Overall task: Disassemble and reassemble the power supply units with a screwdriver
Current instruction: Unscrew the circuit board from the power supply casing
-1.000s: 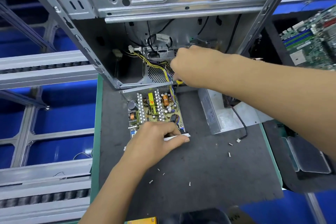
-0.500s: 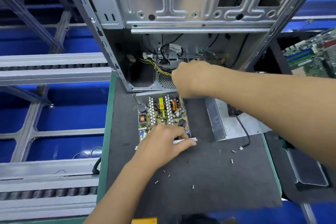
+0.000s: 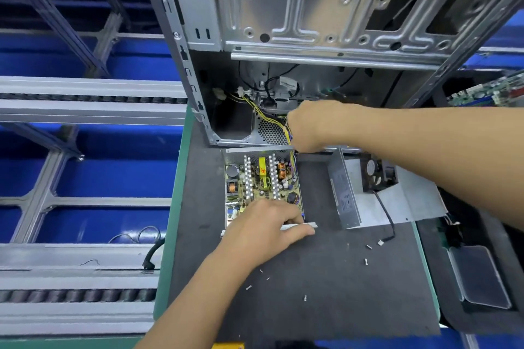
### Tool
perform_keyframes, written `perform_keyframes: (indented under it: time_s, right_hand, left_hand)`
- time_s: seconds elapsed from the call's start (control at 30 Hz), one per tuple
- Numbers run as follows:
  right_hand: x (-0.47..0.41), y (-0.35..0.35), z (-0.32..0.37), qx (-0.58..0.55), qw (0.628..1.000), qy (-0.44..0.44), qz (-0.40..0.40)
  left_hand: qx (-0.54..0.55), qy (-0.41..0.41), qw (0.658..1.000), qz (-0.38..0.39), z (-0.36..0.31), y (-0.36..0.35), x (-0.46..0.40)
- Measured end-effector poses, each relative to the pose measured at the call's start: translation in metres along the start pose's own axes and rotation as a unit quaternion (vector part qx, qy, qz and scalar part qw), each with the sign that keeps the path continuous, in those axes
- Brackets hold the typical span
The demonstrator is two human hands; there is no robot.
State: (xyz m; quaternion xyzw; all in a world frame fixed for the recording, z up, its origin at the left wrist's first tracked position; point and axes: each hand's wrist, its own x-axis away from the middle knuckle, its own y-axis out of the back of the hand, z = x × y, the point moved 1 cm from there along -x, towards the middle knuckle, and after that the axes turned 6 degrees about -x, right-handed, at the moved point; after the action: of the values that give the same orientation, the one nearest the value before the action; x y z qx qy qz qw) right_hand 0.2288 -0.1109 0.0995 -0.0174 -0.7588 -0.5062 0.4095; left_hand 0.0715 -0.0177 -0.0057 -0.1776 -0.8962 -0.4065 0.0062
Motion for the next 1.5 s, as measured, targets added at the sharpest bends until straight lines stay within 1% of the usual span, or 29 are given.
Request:
perform_keyframes:
  time_s: [0.03,0.1,0.13,0.17,0.2,0.23,0.3,0.33,0.37,0.4,0.47,0.53,0.6,0.63,0.73,0.8,0.87,0.9,0.97,1.03,1.07,1.1,1.17,1.2,1.3,1.33,1.4,1.43,1.5]
  right_hand:
    - [-0.002,0.003,-0.003,-0.063,0.997,-0.034,0.035]
    - [0.001,0.006,-0.011,-0.112,0.985,-0.069,0.108]
    - [0.005,0.004,-0.014,-0.110,0.985,-0.063,0.115]
    - [0.010,0.004,-0.016,-0.086,0.992,-0.038,0.089]
    - [0.013,0.002,-0.018,-0.028,0.998,0.000,0.049]
    - [0.017,0.000,-0.019,0.051,0.998,0.046,0.009]
    - [0.023,-0.005,-0.019,0.206,0.967,0.140,-0.047]
    - [0.024,-0.007,-0.019,0.241,0.955,0.162,-0.059]
    - [0.023,-0.009,-0.017,0.240,0.955,0.161,-0.060]
    - [0.022,-0.008,-0.014,0.195,0.969,0.139,-0.059]
    - [0.013,-0.007,-0.010,0.080,0.996,0.047,-0.001]
    - [0.007,0.000,-0.013,-0.027,0.996,-0.022,0.082]
    - [0.009,0.001,-0.019,-0.088,0.989,-0.041,0.112]
    - [0.013,0.001,-0.021,-0.069,0.993,-0.028,0.087]
    - [0.020,-0.007,-0.026,0.044,0.996,0.034,-0.070]
    - [0.023,-0.010,-0.024,0.070,0.991,0.046,-0.109]
    - [0.021,-0.017,-0.023,0.059,0.993,0.027,-0.099]
    - [0.020,-0.020,-0.023,0.029,0.996,0.013,-0.088]
    - [0.019,-0.024,-0.026,-0.058,0.997,-0.020,-0.054]
    - [0.026,-0.022,-0.028,-0.142,0.990,-0.012,-0.018]
    - [0.028,-0.020,-0.031,-0.141,0.990,0.005,-0.021]
    - [0.029,-0.019,-0.033,-0.111,0.992,0.029,-0.056]
    - [0.030,-0.018,-0.034,-0.005,0.991,0.070,-0.118]
    - [0.033,-0.017,-0.033,0.024,0.988,0.074,-0.130]
    - [0.032,-0.022,-0.023,0.050,0.985,0.069,-0.149]
    - [0.030,-0.024,-0.018,0.042,0.987,0.048,-0.150]
    - [0.024,-0.024,-0.017,-0.047,0.988,-0.007,-0.146]
    - [0.021,-0.021,-0.019,-0.098,0.987,-0.028,-0.126]
    - [0.022,-0.017,-0.025,-0.132,0.989,-0.024,-0.066]
  left_hand:
    - [-0.005,-0.002,1.000,0.000,-0.001,0.001,0.000]
    - [-0.001,-0.007,1.000,0.001,-0.003,0.003,0.000]
    - [0.031,-0.012,0.999,-0.010,-0.005,0.005,0.001]
    - [0.076,-0.016,0.996,-0.044,-0.007,0.010,0.004]
    - [0.119,-0.016,0.988,-0.099,-0.007,0.018,0.008]
    - [0.154,-0.005,0.974,-0.169,-0.003,0.026,0.012]
    - [0.204,0.060,0.928,-0.306,0.015,0.043,0.022]
    - [0.223,0.102,0.898,-0.364,0.028,0.049,0.028]
    - [0.240,0.143,0.870,-0.407,0.042,0.052,0.033]
    - [0.251,0.178,0.850,-0.427,0.055,0.052,0.037]
    - [0.255,0.231,0.846,-0.408,0.076,0.041,0.041]
    - [0.258,0.259,0.854,-0.370,0.091,0.022,0.045]
    - [0.262,0.258,0.860,-0.353,0.098,0.006,0.048]
    - [0.253,0.254,0.864,-0.353,0.101,0.002,0.050]
    - [0.208,0.244,0.878,-0.354,0.104,-0.006,0.048]
    - [0.185,0.235,0.883,-0.361,0.107,-0.009,0.048]
    - [0.163,0.227,0.889,-0.363,0.109,-0.011,0.049]
    - [0.156,0.223,0.891,-0.363,0.110,-0.012,0.050]
    - [0.155,0.219,0.892,-0.364,0.111,-0.013,0.050]
    - [0.159,0.217,0.891,-0.367,0.111,-0.013,0.050]
    - [0.158,0.214,0.891,-0.368,0.112,-0.012,0.049]
    - [0.157,0.211,0.892,-0.368,0.112,-0.012,0.049]
    - [0.157,0.209,0.891,-0.371,0.112,-0.013,0.048]
    - [0.156,0.209,0.891,-0.371,0.112,-0.014,0.048]
    - [0.153,0.209,0.892,-0.370,0.114,-0.014,0.049]
    - [0.154,0.207,0.892,-0.371,0.112,-0.013,0.048]
    - [0.173,0.203,0.889,-0.372,0.107,-0.010,0.048]
    - [0.186,0.203,0.886,-0.373,0.105,-0.008,0.049]
    - [0.198,0.203,0.884,-0.373,0.100,-0.004,0.055]
